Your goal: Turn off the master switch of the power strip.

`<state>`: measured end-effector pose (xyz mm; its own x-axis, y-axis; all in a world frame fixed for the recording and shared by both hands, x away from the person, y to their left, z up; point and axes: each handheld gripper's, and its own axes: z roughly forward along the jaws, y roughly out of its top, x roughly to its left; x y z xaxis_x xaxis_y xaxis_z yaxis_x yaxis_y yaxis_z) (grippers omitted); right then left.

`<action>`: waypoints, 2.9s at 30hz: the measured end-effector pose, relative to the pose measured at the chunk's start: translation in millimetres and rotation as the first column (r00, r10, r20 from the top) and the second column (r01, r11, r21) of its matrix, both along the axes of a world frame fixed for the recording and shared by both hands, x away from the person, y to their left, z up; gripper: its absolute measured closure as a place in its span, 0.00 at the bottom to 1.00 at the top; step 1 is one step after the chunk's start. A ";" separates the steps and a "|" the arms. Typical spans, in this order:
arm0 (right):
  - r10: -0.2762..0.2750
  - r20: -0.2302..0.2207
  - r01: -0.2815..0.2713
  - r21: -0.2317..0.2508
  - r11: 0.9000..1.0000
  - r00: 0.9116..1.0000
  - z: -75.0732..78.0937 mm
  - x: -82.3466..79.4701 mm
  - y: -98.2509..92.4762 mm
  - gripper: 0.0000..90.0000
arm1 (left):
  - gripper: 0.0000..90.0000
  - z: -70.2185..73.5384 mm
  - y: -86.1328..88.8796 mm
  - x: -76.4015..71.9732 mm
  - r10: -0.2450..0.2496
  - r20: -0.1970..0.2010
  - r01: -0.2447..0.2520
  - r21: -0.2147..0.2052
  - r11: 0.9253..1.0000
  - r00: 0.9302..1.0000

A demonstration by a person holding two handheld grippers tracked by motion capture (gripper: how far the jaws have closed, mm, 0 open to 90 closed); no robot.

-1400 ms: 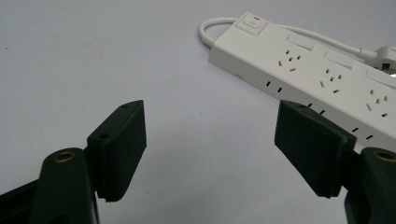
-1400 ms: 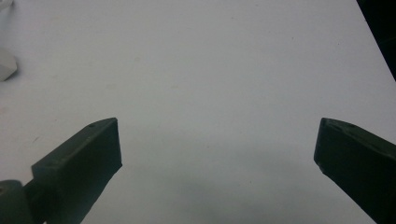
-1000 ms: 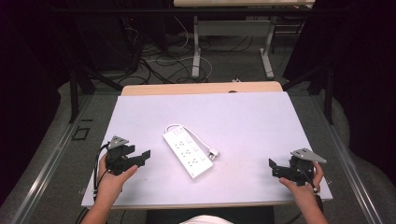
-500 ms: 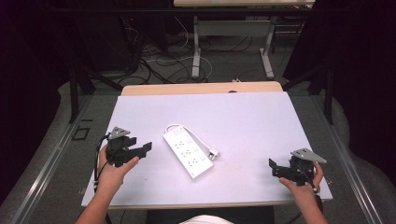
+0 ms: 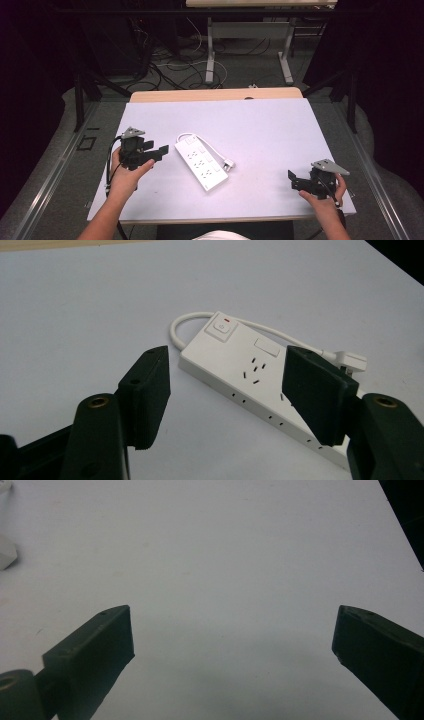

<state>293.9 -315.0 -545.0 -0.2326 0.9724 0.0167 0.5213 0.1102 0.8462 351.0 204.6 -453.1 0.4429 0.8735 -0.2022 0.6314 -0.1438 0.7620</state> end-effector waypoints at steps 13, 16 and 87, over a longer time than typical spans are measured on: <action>0.003 0.004 -0.003 -0.001 1.000 1.000 -0.6 0.1 -0.1 0.03 | 0.50 7.1 -13.7 15.3 -0.016 -0.036 0.017 0.033 0.999 0.999; 0.003 0.005 -0.003 -0.001 1.000 1.000 -0.5 0.1 0.0 0.03 | 0.52 8.7 -17.6 17.8 -0.019 -0.038 0.020 0.030 0.999 0.999; 0.006 -0.004 -0.006 -0.003 1.000 1.000 -2.5 1.8 -1.4 0.03 | 1.00 -27.0 -78.4 92.6 0.061 -0.171 -0.050 0.066 0.997 0.983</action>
